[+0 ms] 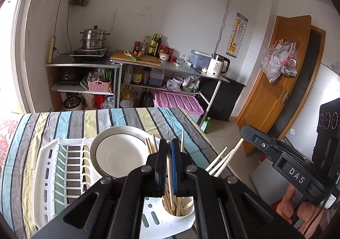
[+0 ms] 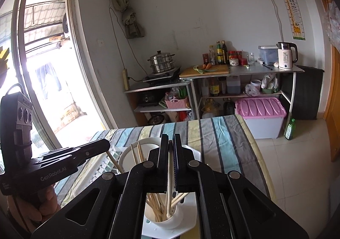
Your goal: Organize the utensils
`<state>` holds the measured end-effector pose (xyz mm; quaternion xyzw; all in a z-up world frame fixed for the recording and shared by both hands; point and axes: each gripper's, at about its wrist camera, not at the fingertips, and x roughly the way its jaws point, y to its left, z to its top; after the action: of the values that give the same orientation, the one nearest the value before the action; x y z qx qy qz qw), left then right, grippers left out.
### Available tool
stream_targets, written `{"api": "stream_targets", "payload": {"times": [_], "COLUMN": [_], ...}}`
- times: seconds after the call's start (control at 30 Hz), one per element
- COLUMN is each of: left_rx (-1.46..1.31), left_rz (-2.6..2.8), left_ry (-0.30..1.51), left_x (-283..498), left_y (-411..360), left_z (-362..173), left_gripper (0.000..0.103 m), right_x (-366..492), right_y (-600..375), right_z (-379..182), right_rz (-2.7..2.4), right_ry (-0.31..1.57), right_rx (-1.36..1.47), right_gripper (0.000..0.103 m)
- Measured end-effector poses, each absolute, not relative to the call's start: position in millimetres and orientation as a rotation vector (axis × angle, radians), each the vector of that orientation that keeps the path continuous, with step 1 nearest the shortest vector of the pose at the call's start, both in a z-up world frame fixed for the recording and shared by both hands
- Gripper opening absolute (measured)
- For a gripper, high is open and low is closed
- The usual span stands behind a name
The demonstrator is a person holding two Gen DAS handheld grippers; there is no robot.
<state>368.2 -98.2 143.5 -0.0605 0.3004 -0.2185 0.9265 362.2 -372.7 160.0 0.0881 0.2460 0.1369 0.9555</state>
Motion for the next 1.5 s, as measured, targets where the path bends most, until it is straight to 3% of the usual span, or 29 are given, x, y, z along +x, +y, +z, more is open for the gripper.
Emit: {"api": "stream_targets", "payload": {"times": [0.53,0.6,0.67,0.8,1.0,1.2,1.5], "left_rx": [-0.124,-0.129,-0.129,-0.126,-0.126,-0.111,-0.092], "left_rz": [-0.401,-0.391,-0.389,-0.377,-0.362,-0.337,-0.294], "left_ry": [0.679,0.684,0.690,0.682,0.656,0.608,0.580], "left_x": [378,378,379,374,357,317,237], "left_y": [-94,-92,-91,-88,-79,-64,-45], "left_z": [122,121,120,122,127,130,110], "left_gripper": [0.006,0.007,0.007,0.019,0.024,0.036,0.043], "right_x": [371,371,371,365,349,312,237], "right_y": [-383,-384,-385,-387,-387,-384,-368], "right_z": [151,150,151,155,157,159,150], "right_rz": [0.245,0.241,0.242,0.246,0.247,0.265,0.295], "right_ry": [0.544,0.547,0.546,0.533,0.527,0.505,0.479], "right_rx": [0.183,0.183,0.184,0.180,0.164,0.139,0.096], "right_gripper": [0.004,0.007,0.022,0.023,0.024,0.034,0.045]}}
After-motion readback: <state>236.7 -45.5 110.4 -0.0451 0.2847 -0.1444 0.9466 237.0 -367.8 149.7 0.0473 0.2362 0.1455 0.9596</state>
